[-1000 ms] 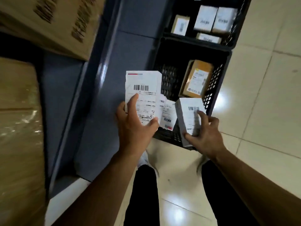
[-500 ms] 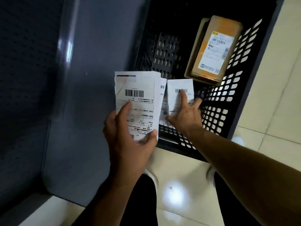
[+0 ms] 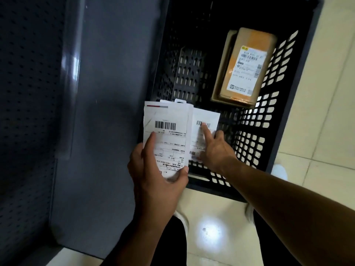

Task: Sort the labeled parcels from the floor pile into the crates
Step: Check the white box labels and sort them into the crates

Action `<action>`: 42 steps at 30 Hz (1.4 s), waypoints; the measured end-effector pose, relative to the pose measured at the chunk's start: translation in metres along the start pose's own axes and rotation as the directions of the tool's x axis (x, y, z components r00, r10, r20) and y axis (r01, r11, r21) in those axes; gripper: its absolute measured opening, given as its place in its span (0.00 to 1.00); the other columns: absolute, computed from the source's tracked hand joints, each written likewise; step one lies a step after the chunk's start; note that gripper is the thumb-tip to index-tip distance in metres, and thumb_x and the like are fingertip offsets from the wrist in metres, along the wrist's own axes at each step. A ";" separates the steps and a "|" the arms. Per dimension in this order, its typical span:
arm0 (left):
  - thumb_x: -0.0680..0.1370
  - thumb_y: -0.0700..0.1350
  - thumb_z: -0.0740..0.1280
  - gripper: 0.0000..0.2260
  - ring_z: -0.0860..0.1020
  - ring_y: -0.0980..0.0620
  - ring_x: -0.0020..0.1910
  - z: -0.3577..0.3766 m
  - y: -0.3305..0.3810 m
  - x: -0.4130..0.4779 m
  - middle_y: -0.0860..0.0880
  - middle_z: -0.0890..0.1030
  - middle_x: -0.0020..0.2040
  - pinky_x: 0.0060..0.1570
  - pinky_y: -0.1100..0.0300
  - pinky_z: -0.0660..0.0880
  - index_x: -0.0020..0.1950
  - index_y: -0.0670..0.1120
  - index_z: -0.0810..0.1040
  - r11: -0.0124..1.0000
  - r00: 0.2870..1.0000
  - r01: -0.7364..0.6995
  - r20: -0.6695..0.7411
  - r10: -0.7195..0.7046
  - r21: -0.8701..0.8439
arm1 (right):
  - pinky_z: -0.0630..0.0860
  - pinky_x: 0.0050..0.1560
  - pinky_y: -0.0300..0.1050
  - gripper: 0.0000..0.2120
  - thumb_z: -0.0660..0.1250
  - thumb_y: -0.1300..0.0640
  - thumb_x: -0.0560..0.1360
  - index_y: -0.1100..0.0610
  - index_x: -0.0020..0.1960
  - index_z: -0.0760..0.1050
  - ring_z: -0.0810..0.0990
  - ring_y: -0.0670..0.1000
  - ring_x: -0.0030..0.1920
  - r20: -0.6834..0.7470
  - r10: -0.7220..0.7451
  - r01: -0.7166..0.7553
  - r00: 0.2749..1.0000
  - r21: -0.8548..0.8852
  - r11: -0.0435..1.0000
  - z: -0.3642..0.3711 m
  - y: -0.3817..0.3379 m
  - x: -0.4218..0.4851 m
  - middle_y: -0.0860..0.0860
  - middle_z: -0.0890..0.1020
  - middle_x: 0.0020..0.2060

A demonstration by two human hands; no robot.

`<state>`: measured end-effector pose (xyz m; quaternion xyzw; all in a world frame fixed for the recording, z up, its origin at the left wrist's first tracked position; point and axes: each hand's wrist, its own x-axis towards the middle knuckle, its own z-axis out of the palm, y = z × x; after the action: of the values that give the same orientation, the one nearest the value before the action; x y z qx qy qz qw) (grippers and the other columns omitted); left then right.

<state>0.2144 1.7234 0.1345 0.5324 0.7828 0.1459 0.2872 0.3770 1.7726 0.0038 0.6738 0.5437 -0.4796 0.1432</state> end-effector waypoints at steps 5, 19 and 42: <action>0.65 0.48 0.80 0.47 0.65 0.45 0.71 0.007 0.017 0.012 0.49 0.65 0.73 0.61 0.56 0.68 0.80 0.55 0.61 0.999 1.000 0.025 0.006 -0.025 0.026 | 0.79 0.62 0.57 0.28 0.61 0.41 0.82 0.42 0.79 0.57 0.80 0.54 0.61 -0.196 -0.104 0.180 0.975 0.425 0.887 -0.038 -0.009 -0.032 0.52 0.72 0.68; 0.75 0.57 0.70 0.41 0.61 0.45 0.76 0.008 0.027 0.017 0.51 0.58 0.80 0.69 0.43 0.67 0.82 0.57 0.50 0.973 0.959 -0.188 0.241 0.151 0.137 | 0.77 0.64 0.38 0.30 0.61 0.61 0.84 0.48 0.82 0.55 0.75 0.46 0.70 -0.360 0.056 0.278 0.931 0.803 0.527 -0.047 0.022 -0.071 0.51 0.75 0.70; 0.64 0.29 0.65 0.38 0.67 0.41 0.72 -0.034 -0.012 0.031 0.47 0.67 0.76 0.64 0.40 0.72 0.74 0.47 0.67 0.947 0.958 -0.267 0.161 0.239 0.179 | 0.78 0.62 0.51 0.23 0.73 0.53 0.78 0.56 0.69 0.69 0.81 0.60 0.61 -0.096 0.156 -0.098 0.983 0.442 0.892 -0.022 0.002 -0.015 0.56 0.83 0.61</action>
<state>0.1763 1.7499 0.1460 0.6633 0.6970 0.0657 0.2644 0.3904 1.7786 0.0261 0.7523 0.3856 -0.5340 -0.0151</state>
